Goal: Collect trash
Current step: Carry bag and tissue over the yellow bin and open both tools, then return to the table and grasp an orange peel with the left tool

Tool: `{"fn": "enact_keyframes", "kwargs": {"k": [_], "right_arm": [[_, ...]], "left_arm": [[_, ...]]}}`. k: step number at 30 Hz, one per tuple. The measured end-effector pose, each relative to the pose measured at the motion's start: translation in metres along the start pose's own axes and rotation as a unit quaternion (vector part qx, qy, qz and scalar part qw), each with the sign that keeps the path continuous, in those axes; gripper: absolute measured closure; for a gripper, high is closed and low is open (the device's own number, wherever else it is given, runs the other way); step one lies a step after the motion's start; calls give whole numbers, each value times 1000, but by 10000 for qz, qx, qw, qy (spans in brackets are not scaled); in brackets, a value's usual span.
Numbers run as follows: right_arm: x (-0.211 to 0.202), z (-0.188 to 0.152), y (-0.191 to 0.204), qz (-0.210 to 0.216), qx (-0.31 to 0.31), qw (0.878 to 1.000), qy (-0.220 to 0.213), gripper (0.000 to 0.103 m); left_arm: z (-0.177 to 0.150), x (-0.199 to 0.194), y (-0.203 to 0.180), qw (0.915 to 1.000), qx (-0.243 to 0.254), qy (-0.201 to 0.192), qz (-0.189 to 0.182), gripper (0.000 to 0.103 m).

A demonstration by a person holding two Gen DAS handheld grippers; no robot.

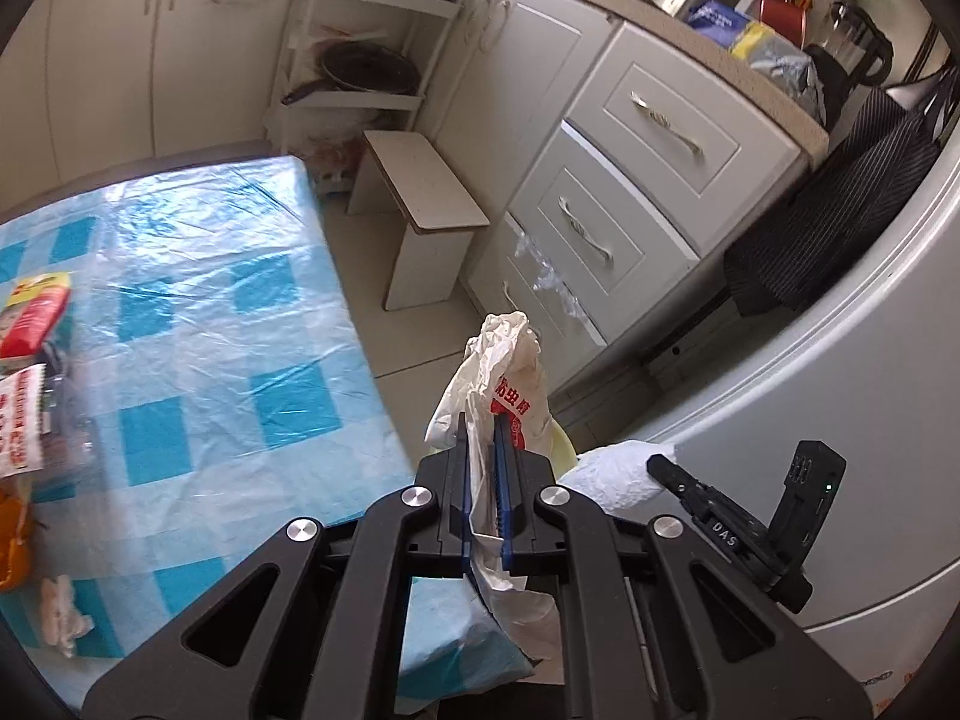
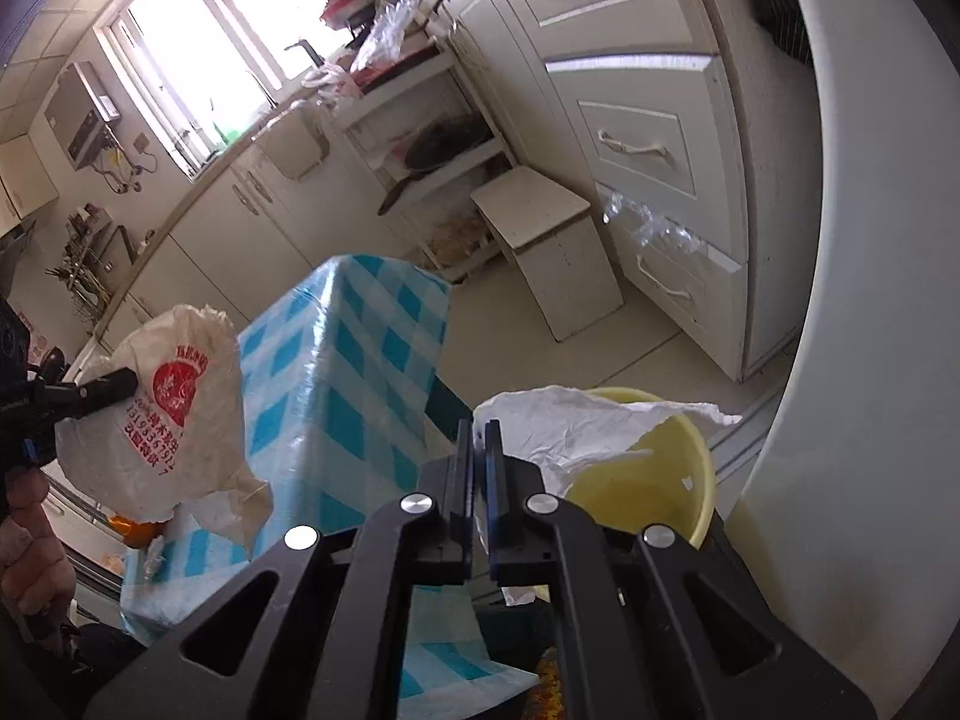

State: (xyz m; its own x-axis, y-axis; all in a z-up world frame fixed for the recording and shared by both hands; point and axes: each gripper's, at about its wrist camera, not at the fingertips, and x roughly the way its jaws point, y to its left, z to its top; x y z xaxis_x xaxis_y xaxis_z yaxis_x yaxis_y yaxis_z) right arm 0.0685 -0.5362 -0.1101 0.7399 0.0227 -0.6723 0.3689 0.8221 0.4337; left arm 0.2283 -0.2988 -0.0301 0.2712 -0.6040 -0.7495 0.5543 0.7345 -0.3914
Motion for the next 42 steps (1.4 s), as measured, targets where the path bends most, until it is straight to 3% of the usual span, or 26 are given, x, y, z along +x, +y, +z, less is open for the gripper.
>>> {"fn": "enact_keyframes", "kwargs": {"k": [9, 10, 13, 19, 22, 24, 29, 33, 38, 42], "right_arm": [[86, -23, -46, -266, -22, 9947, 991, 98], [91, -26, -52, -305, -16, 9936, 1089, 92], [93, -32, -67, -381, 137, 9929, 1115, 44], [72, -40, -81, -486, 310, 9937, 964, 44], [57, -42, -76, -519, 176, 9948, 853, 42], [44, -40, -68, -520, 55, 9957, 770, 41], [3, -22, -40, -363, -200, 9987, 306, 39], [-39, 2, -3, -120, -487, 9985, -228, 38], [-79, 27, 57, 441, -770, 9933, -740, 36], [-86, 30, 119, 1013, -1064, 9865, -718, 35]], "left_arm": [[-25, 153, -53, 9929, 369, 879, 717, 97], [-29, 168, -56, 9912, 387, 975, 808, 97], [-35, 208, -67, 9860, 440, 1284, 972, 97], [-42, 253, -73, 9768, 403, 1795, 1096, 88], [-43, 236, -75, 9804, 464, 1657, 964, 81], [-40, 216, -76, 9828, 569, 1440, 1010, 70], [-29, 131, -62, 9881, 650, 758, 1172, 57], [-29, 52, -27, 9877, 566, 259, 1437, 49], [-34, -50, 50, 9798, 83, -236, 1985, 46], [-43, -124, 128, 9649, -596, -640, 2475, 44]]}}
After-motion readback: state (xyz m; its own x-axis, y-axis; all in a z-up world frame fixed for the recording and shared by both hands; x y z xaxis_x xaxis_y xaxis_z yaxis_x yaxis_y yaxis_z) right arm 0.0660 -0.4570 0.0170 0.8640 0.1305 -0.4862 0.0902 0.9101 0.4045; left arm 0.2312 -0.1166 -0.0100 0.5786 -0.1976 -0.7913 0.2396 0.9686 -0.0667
